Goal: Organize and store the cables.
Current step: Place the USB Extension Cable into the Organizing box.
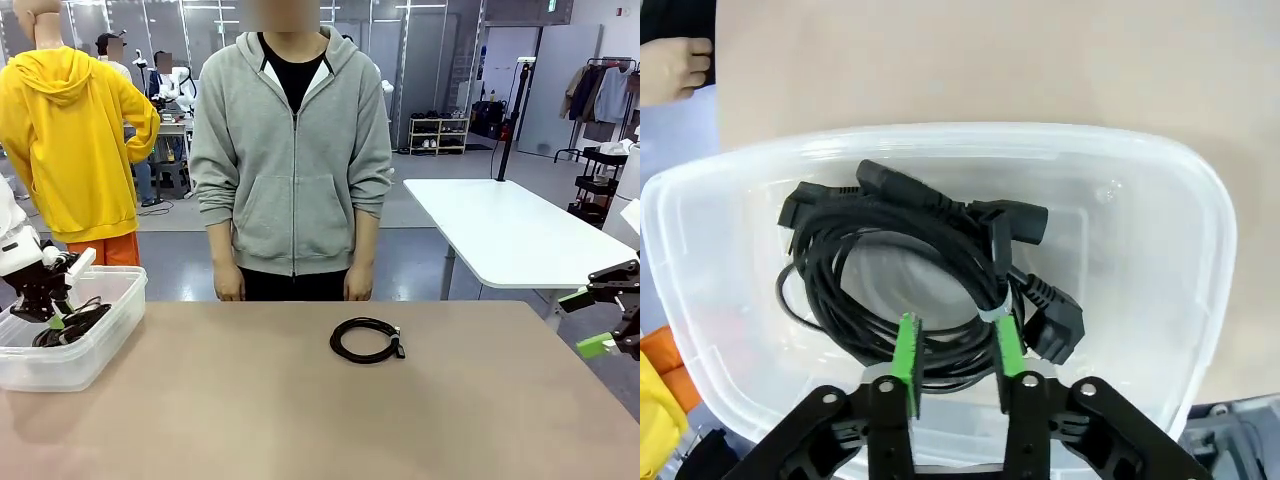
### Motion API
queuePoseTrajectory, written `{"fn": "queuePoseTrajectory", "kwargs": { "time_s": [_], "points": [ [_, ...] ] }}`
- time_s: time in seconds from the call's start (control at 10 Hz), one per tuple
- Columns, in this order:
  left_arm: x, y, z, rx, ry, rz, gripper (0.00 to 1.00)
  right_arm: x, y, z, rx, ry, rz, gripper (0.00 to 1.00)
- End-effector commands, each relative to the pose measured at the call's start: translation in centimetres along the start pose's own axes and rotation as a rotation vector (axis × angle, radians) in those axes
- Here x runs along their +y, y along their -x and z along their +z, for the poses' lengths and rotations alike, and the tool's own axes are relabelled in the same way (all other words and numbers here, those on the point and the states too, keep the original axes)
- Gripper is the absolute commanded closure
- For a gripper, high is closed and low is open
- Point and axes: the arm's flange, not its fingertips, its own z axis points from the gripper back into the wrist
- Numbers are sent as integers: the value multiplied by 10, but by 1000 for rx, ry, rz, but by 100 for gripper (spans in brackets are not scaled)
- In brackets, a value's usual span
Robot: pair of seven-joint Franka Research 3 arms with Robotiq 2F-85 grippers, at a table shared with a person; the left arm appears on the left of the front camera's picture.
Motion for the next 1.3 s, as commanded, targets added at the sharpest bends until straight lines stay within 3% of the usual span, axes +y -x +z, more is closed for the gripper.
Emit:
{"fn": "queuePoseTrajectory", "kwargs": {
  "time_s": [0.0, 0.1, 0.6, 0.7, 1.2],
  "points": [
    [4, -2, 6, -17, 3, 28, 9, -1, -2, 0, -14, 0, 3, 0],
    [4, -3, 9, -15, -2, 35, 0, -1, -2, 0, -14, 0, 3, 0],
    [-3, -3, 20, -19, -42, 113, 0, -1, -2, 0, -14, 0, 3, 0],
    [4, -4, 13, 0, -25, 49, 0, -1, -2, 0, -14, 0, 3, 0],
    [4, -4, 13, 0, -25, 49, 0, -1, -2, 0, -14, 0, 3, 0]
  ]
}}
